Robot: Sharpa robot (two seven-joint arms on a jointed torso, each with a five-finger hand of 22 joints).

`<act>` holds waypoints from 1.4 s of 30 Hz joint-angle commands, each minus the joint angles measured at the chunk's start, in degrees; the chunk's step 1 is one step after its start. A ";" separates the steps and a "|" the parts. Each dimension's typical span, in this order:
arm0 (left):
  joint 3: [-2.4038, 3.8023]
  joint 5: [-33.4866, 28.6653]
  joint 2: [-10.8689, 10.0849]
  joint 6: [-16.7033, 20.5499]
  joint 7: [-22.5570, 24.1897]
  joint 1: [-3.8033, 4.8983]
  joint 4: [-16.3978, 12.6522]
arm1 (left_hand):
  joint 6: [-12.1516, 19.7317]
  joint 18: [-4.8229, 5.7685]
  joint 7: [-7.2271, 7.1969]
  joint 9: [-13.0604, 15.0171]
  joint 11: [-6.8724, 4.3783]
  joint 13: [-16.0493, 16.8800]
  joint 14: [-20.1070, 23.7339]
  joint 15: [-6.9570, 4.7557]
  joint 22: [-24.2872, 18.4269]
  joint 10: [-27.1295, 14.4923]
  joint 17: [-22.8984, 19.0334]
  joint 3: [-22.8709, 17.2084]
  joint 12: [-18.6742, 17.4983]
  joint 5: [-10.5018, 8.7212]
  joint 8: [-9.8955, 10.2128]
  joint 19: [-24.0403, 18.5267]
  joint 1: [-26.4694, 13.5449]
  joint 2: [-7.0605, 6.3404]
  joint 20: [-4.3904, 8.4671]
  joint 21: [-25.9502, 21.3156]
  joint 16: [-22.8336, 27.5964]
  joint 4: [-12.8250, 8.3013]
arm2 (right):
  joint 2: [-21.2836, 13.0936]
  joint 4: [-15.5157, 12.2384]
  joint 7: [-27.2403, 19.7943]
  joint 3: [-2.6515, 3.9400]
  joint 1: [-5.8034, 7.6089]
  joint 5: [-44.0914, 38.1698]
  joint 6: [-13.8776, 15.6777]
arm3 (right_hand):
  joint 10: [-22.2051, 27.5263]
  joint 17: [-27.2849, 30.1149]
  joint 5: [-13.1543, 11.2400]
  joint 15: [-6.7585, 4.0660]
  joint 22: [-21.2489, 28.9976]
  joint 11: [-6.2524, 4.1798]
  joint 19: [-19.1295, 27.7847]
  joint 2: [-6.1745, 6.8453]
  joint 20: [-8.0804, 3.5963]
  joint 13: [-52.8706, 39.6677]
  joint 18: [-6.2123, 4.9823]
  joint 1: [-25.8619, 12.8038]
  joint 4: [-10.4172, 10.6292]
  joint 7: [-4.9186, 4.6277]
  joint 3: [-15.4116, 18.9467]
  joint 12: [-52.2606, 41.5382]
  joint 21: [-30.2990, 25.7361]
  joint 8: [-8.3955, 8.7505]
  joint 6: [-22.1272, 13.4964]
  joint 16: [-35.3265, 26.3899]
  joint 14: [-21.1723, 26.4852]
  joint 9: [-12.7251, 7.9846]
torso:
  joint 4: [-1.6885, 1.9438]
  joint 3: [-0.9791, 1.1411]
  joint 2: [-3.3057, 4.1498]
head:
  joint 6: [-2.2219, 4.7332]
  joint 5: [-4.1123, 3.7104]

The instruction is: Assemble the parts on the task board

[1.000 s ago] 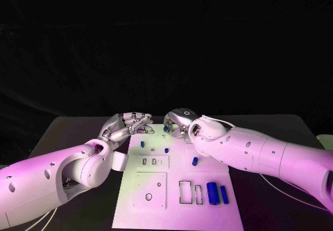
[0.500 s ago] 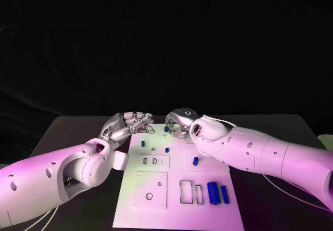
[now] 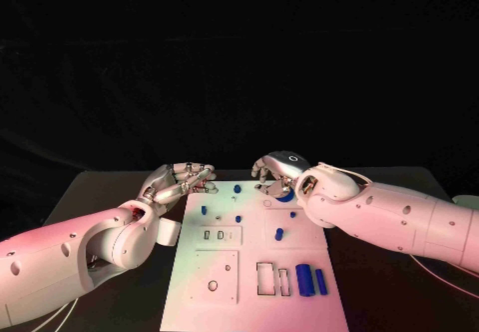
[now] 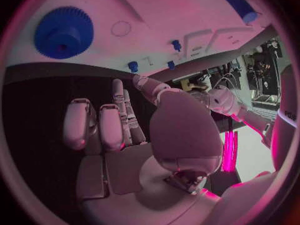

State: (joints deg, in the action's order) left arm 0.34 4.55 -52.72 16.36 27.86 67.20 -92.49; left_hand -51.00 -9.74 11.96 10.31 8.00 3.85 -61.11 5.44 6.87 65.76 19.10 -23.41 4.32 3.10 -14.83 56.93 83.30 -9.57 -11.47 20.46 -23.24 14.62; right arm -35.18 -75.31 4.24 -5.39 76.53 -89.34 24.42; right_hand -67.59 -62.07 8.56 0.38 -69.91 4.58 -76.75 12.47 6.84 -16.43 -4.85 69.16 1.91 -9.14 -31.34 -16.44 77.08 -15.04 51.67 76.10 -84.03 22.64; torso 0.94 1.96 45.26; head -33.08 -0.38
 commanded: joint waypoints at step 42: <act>0.04 -0.06 0.84 -3.17 -0.01 0.15 0.82 | -0.05 -0.62 0.04 0.13 0.39 0.07 0.70 0.00 -0.11 0.26 0.09 -0.39 -0.36 -0.05 0.35 -0.42 -0.66 0.00 -0.09 -0.04 0.34 -0.08 | -3.18 2.81 1.95 -0.34 -1.05 11.18 -7.97 | -6.71 -18.65 4.25 0.22 -5.93 0.33 -3.40 -0.26 -0.26 -51.82 1.27 2.54 4.57 -0.82 10.48 -52.34 2.00 2.25 -8.07 10.33 -4.00 4.46 | -1.83 -0.28 -0.46 | -0.40 -0.31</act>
State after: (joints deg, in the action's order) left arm 0.33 4.54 -52.01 14.27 27.49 67.28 -91.57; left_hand -51.00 -9.74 11.96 10.33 8.20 3.85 -60.70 5.43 6.82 65.95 19.14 -23.41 4.32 3.10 -14.83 56.93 83.15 -9.42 -11.47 20.46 -23.24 14.62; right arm -38.62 -72.82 5.30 -5.71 75.57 -76.89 17.03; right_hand -74.41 -74.96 12.99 0.21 -74.94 4.72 -80.23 12.15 6.06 -68.29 -3.96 71.27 6.49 -10.02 -21.11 -68.58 78.88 -13.03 44.01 86.10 -83.82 27.03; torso -0.81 1.68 44.79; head -33.45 -0.68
